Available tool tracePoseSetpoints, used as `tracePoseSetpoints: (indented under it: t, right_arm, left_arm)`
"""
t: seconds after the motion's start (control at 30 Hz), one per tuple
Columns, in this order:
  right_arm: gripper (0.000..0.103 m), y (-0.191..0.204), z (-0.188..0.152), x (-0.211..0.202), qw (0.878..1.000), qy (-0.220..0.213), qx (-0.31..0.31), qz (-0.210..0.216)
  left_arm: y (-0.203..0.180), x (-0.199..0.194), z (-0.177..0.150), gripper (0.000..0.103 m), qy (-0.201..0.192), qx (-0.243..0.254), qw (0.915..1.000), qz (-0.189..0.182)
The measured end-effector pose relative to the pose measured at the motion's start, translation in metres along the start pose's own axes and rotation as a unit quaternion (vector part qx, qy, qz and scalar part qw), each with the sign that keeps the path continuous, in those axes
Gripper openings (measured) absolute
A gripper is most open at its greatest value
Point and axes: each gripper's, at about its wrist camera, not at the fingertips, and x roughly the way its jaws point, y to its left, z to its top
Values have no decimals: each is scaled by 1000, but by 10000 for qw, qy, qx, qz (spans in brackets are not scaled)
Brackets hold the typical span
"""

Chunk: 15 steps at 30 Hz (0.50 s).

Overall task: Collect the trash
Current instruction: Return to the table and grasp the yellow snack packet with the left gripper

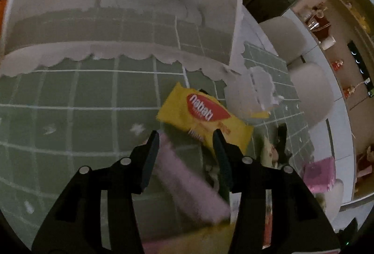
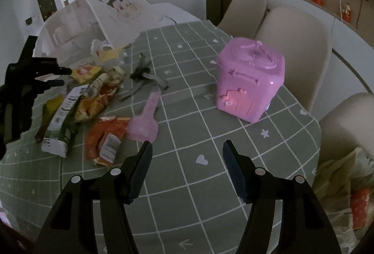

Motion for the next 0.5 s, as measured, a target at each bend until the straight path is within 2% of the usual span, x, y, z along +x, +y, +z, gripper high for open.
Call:
tracePoseSetpoints:
  t: [0.1,0.13,0.2,0.27,0.4,0.5]
  right_arm:
    - [59,3,0,7,10000,69,-5,-54]
    - [59,5,0,7,9999,70,-34,-106]
    - [59,11,0,9,9996,103,-91,-231]
    - [59,15,0,11,9993,199,-148,-297]
    - [59,21,-1,5,9997,161,-148,-140]
    - [59,29,0,-5,9995,133,-269,87]
  left_arm:
    - [-6,20,7,43,196,-10,9998,-12]
    - [-9,22,9,42,138,43,9999,36]
    - [-15,26,12,19,178,219,9996,18]
    - [-18,27,13,15,171,309,9994,-25]
    - [-21,2,3,8,63,346,9989,-319]
    - [-14,-40,-13,7,-136,215,9972,-698]
